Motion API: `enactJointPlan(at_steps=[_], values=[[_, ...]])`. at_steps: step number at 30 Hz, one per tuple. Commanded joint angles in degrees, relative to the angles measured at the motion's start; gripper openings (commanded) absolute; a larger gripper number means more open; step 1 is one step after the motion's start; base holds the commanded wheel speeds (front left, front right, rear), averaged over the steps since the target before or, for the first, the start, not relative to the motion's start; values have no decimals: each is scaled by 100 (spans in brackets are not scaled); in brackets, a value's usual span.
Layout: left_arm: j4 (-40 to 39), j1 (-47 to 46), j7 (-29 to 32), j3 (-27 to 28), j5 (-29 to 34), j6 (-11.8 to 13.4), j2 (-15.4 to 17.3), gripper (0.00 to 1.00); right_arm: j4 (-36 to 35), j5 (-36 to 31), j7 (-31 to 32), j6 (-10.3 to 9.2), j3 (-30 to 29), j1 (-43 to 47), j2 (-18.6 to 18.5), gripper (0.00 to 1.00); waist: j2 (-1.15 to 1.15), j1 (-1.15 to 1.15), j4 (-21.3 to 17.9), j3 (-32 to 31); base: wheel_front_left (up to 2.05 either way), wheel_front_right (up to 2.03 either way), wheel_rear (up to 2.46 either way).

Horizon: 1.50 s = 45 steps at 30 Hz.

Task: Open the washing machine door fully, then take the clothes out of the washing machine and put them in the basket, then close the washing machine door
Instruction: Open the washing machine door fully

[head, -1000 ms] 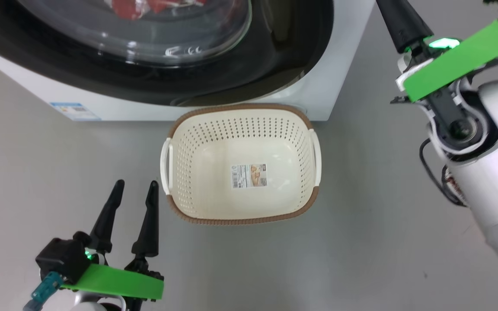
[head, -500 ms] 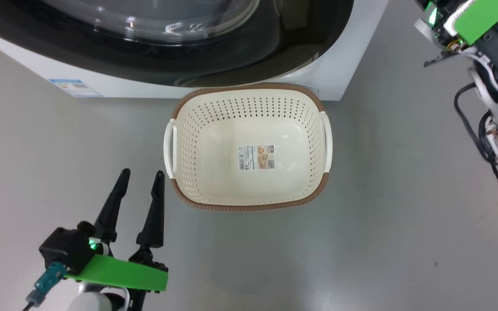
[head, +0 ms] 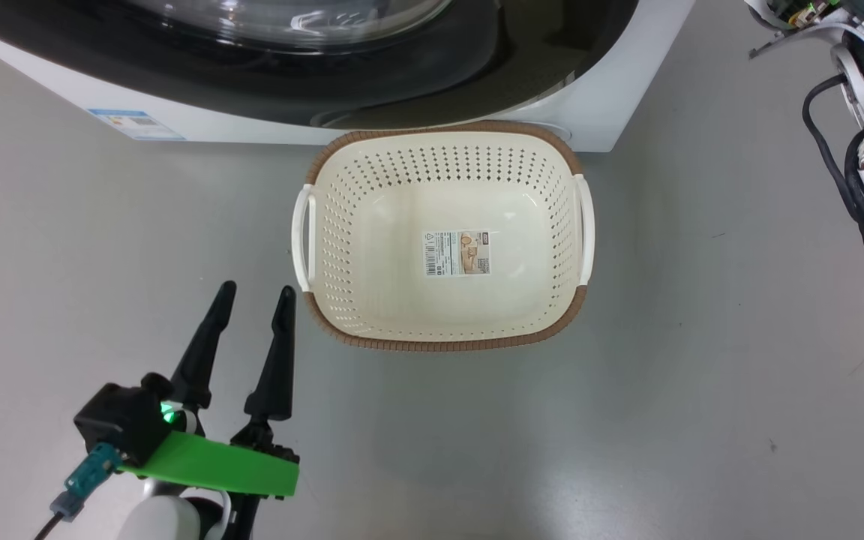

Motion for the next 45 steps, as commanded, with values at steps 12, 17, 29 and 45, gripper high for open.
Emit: enactJointPlan(at_steps=[12, 17, 29, 45], values=[[-88, -140, -52, 154, -74, -32, 120, 100, 38, -156, 235, 2, 182, -129, 268, 0, 0, 0, 24, 24, 0, 0, 0], [-60, -118, -52, 179, -62, -32, 105, 100, 13, -193, 315, 2, 245, 5, 318, 0, 0, 0, 6, -74, 0, 0, 0], [-64, 17, -52, 235, -69, -32, 68, 100, -58, -220, 473, 2, 329, 499, 397, 0, 0, 0, -58, -455, 0, 0, 0], [-73, 322, -52, 283, -36, -32, 36, 100, -468, -216, 713, 2, 412, 1279, 453, 0, 0, 0, -114, -937, 0, 0, 0]])
